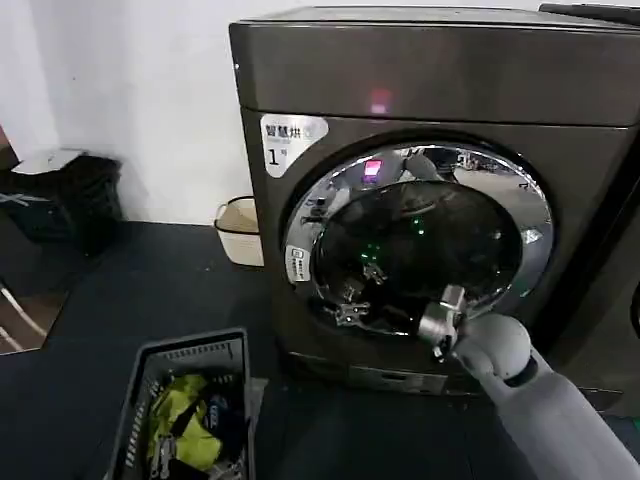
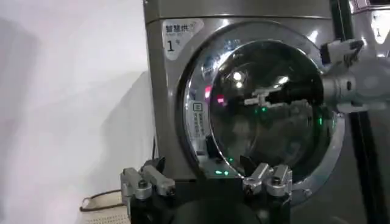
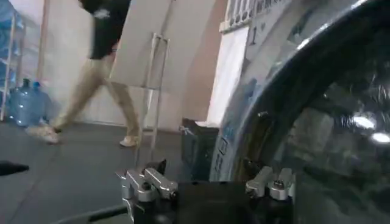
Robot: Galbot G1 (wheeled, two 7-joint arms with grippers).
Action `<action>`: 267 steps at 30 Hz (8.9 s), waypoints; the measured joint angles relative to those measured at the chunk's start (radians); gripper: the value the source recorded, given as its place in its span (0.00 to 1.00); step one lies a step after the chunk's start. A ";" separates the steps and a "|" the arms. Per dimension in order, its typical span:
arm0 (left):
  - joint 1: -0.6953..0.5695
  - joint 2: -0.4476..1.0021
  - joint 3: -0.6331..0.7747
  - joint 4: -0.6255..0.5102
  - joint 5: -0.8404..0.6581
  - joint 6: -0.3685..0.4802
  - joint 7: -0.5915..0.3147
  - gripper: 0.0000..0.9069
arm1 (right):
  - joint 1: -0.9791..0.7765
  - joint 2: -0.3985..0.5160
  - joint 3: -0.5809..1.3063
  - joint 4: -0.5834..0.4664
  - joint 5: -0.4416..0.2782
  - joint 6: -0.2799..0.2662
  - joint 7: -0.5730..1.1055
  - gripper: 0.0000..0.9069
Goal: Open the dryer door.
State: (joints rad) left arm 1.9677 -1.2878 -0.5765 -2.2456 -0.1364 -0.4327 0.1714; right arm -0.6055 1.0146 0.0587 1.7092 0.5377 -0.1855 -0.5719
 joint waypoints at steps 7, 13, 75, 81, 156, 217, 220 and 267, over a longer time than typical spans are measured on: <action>0.008 -0.005 -0.006 -0.010 0.000 0.001 0.000 1.00 | 0.048 0.039 -0.051 -0.068 0.001 0.026 -0.016 1.00; 0.013 -0.010 -0.009 -0.015 -0.001 0.005 -0.001 1.00 | 0.091 0.072 -0.094 -0.117 0.004 0.027 -0.024 1.00; -0.200 0.290 -0.342 0.062 -0.432 0.316 0.132 1.00 | -0.151 -0.089 0.071 0.032 0.040 0.080 -0.821 1.00; -0.238 0.367 -0.330 0.085 -0.517 0.308 0.152 1.00 | -0.196 -0.114 0.117 0.051 0.040 0.084 -0.869 1.00; -1.676 0.611 1.279 0.388 -0.946 0.293 0.355 1.00 | -0.914 -0.006 1.746 0.018 0.162 0.051 0.068 1.00; -1.943 -0.266 1.570 0.903 -0.957 0.229 0.107 1.00 | -1.117 0.029 2.237 -0.044 0.022 0.091 0.371 1.00; -1.944 -0.281 1.559 0.917 -0.941 0.219 0.092 1.00 | -1.116 0.029 2.235 -0.043 0.022 0.092 0.370 1.00; -1.909 -0.319 1.467 0.927 -0.832 0.049 -0.009 1.00 | -1.094 0.011 2.218 -0.049 0.023 0.109 0.362 1.00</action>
State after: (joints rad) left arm 0.0584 -1.6063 0.8907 -1.3184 -0.9685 -0.3835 0.1628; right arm -1.6992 1.0251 2.2767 1.6605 0.5605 -0.0767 -0.2102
